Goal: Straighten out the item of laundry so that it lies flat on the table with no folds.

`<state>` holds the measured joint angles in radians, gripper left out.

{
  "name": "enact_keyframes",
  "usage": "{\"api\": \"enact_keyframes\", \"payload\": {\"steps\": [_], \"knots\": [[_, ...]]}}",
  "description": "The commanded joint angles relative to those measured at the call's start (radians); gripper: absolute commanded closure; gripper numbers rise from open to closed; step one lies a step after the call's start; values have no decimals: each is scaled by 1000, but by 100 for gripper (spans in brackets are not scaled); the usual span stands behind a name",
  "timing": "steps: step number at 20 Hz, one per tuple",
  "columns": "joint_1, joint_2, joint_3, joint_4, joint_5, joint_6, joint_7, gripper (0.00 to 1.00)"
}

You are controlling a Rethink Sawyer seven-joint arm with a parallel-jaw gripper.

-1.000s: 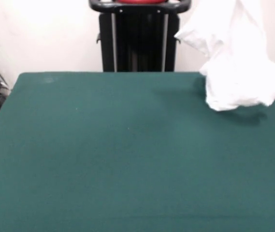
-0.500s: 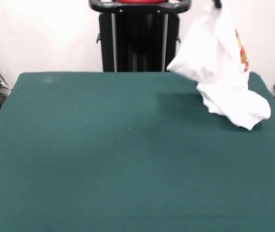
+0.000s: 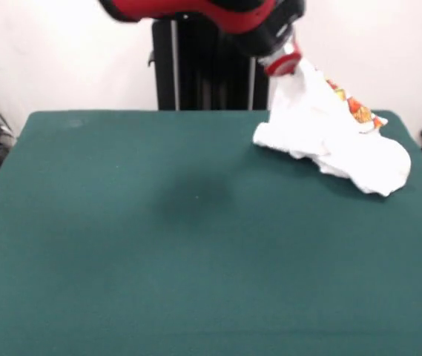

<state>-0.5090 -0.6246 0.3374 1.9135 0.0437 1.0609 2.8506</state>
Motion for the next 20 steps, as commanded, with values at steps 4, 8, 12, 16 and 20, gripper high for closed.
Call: {"api": "enact_keyframes", "payload": {"steps": [4,8,12,16,20], "knots": [[-74,67,126,-109,-180,-3,-355,100],[-96,74,91,-164,-312,-30,-326,100],[-85,48,43,-208,-459,-97,-252,100],[-47,24,2,-233,-592,-167,-146,100],[-51,14,-2,-237,-633,-183,-110,100]]}}
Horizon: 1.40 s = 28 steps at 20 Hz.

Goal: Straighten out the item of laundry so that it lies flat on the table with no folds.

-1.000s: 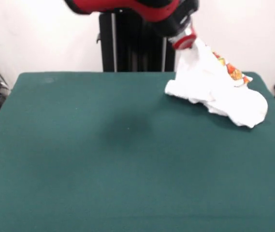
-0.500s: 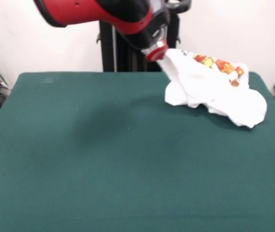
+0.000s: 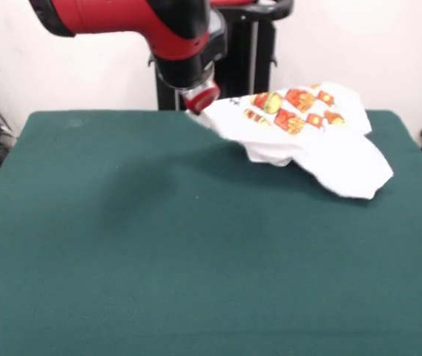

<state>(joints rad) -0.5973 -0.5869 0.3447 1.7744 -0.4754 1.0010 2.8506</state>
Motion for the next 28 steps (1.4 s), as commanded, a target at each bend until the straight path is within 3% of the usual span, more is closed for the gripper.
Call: {"api": "enact_keyframes", "payload": {"steps": [1,17,28], "knots": [[34,-31,-10,-97,-119,-121,-108,100],[6,-130,-36,-183,-282,-125,-167,100],[-27,-68,-37,-262,-355,-209,-143,100]]}}
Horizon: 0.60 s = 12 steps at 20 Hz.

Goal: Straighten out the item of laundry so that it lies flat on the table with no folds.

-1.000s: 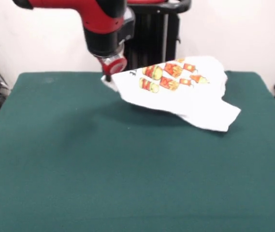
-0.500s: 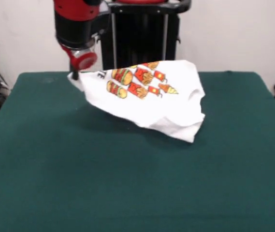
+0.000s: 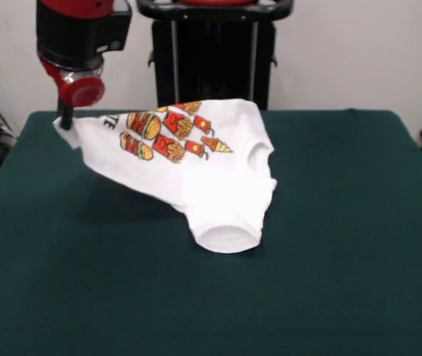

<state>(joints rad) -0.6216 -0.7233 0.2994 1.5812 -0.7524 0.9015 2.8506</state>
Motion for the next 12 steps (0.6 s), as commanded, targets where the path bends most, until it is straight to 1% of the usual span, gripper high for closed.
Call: {"api": "enact_keyframes", "payload": {"steps": [1,4,6,7,9,10,12], "knots": [[2,70,1,-68,-87,-122,-128,100],[-7,92,-3,-89,-98,-143,-121,100],[-23,97,11,-90,-91,-156,-156,100],[-32,100,19,-92,-90,-161,-181,0],[-51,97,40,-77,-76,-183,-205,0],[-51,96,42,-76,-60,-167,-202,0],[-29,51,38,-55,-29,-140,-168,0]]}}
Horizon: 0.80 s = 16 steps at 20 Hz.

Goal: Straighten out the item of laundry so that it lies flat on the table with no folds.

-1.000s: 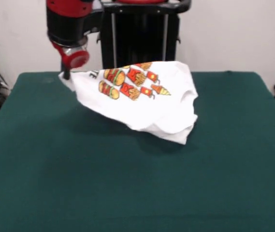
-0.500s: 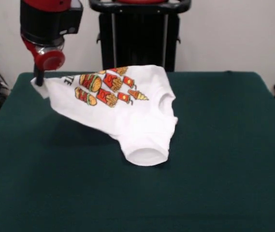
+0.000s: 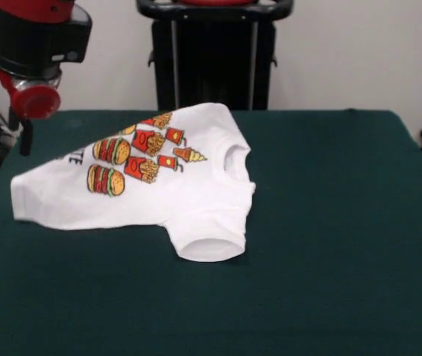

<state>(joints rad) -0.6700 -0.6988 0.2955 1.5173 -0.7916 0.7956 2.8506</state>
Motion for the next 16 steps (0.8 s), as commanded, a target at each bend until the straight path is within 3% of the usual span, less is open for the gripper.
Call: {"api": "enact_keyframes", "payload": {"steps": [1,4,9,12,16], "knots": [[30,6,41,20,24,-27,-150,0],[60,-34,43,31,52,5,-120,0],[65,-67,93,38,151,69,-162,0],[87,-33,105,15,182,68,-149,0],[119,61,95,-14,189,-27,-87,0]]}}
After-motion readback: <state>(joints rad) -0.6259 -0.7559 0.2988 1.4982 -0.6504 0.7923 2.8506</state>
